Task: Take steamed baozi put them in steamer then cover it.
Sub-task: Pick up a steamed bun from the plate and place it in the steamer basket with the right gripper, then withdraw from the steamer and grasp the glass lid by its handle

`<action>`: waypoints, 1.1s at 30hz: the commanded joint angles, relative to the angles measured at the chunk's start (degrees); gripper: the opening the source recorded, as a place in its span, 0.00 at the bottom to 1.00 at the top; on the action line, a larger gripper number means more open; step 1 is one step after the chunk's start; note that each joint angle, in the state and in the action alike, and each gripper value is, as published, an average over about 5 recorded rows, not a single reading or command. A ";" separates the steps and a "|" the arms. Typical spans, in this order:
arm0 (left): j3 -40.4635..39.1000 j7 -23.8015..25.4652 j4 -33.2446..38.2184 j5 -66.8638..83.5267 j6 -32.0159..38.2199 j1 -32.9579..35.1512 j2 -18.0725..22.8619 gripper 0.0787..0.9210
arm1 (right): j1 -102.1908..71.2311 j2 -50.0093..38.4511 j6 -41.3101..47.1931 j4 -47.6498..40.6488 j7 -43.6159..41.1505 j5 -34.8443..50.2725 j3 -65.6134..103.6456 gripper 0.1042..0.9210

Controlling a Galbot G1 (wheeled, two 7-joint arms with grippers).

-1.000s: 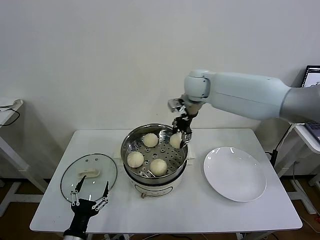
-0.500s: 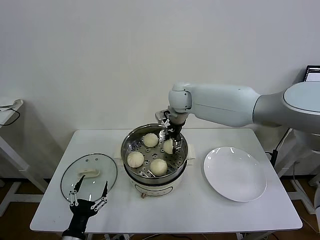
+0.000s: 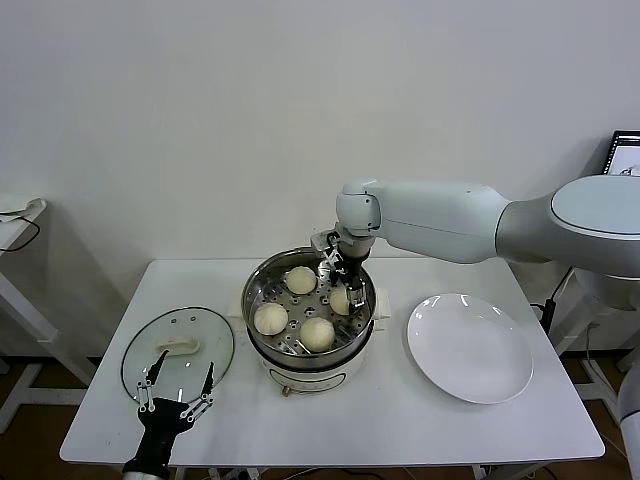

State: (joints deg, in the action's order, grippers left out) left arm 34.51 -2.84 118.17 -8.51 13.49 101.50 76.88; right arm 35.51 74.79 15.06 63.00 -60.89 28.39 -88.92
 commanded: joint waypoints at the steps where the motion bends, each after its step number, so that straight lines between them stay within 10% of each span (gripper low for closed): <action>1: 0.00 -0.03 -0.07 -0.19 -0.31 -0.42 -0.12 0.88 | 0.16 -1.36 -0.24 2.50 1.11 -0.99 1.67 0.88; 13: 0.22 -0.38 0.03 -1.25 -1.29 -2.25 -0.87 0.88 | 0.41 -22.46 -11.05 18.68 15.60 -0.49 15.76 0.88; 24: -0.03 -2.50 -1.81 -10.70 -2.45 -6.14 -1.61 0.88 | -32.13 -38.25 -23.36 26.92 77.12 -2.00 45.66 0.88; 33: 1.45 -6.49 -8.65 -31.09 -3.68 -10.79 -2.44 0.88 | -72.85 -35.63 -28.07 27.60 85.87 -5.46 85.70 0.88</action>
State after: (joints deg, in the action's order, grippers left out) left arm 35.11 -5.98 115.33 -19.46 10.67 95.00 75.13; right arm 5.53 42.76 -5.97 86.14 -2.38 25.65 -46.30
